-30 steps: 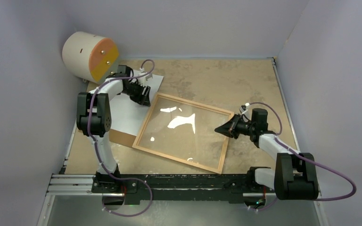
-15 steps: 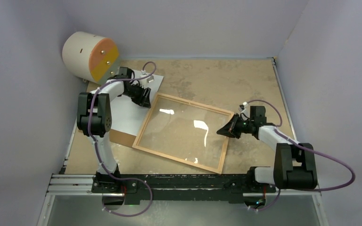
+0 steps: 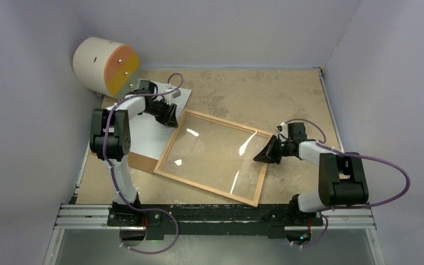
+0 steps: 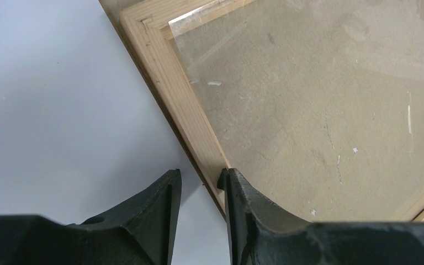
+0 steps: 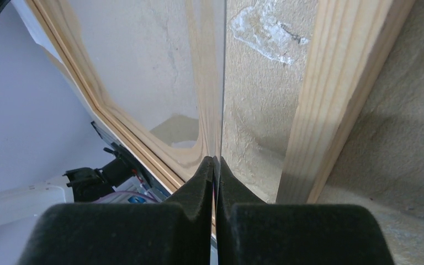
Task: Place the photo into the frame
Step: Pick up the photo frame item from the photo frame.
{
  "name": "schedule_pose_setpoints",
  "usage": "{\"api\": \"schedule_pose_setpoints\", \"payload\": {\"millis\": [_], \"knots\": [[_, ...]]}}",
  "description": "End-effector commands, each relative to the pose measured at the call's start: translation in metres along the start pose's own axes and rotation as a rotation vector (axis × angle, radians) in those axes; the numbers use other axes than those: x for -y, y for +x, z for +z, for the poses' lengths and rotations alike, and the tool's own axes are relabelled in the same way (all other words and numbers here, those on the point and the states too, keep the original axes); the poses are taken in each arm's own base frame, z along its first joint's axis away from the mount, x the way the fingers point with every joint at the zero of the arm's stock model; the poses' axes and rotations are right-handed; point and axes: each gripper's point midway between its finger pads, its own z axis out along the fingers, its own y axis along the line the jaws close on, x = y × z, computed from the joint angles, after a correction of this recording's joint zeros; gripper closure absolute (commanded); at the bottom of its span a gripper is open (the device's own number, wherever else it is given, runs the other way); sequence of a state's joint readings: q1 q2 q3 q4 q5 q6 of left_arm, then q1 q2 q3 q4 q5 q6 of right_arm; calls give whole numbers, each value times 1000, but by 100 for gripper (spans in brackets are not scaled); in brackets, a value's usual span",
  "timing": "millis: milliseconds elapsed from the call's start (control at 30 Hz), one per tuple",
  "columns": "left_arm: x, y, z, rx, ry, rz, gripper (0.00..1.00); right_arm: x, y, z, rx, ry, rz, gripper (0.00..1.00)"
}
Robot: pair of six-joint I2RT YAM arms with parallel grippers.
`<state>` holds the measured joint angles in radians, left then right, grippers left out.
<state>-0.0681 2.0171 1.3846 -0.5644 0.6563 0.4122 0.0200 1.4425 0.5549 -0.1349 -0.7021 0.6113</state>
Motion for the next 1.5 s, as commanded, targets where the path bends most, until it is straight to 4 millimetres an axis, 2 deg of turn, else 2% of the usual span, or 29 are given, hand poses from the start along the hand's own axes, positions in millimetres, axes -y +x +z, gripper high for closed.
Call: {"api": "schedule_pose_setpoints", "payload": {"millis": [0,67,333,467,633,767,867,1000,1033,1067,1100,1233,1267,1400,1467], "knots": [[7,15,5,-33,20,33,64,-9,-1,3,-18,-11,-22,100],[8,17,6,-36,27,34,65,-11,0,5,-18,-25,-24,97],[12,22,9,-46,51,33,69,-33,-1,6,21,-175,-5,66],[14,23,11,-47,59,33,70,-46,-5,2,47,-235,-19,61],[15,24,12,-55,64,38,70,-49,-4,1,71,-276,-10,59],[16,22,11,-58,70,39,71,-53,-1,2,80,-312,-8,63],[15,22,11,-64,72,40,71,-66,3,-3,62,-403,0,76],[18,22,10,-63,81,32,71,-86,8,-12,55,-480,-58,82],[19,22,10,-63,84,28,71,-91,9,-13,53,-485,-74,91],[20,21,9,-59,89,25,71,-98,4,-15,68,-486,-87,100],[22,21,9,-57,95,20,71,-103,1,-17,84,-484,-91,100],[33,11,-1,-34,126,19,70,-144,-27,-46,214,-463,-201,100],[35,6,-6,-27,127,26,63,-157,-33,-57,246,-456,-231,100],[38,-12,-33,8,94,37,21,-202,-42,-94,317,-483,-294,100],[35,-23,-58,50,59,35,12,-215,-39,-103,324,-497,-303,100]]}}
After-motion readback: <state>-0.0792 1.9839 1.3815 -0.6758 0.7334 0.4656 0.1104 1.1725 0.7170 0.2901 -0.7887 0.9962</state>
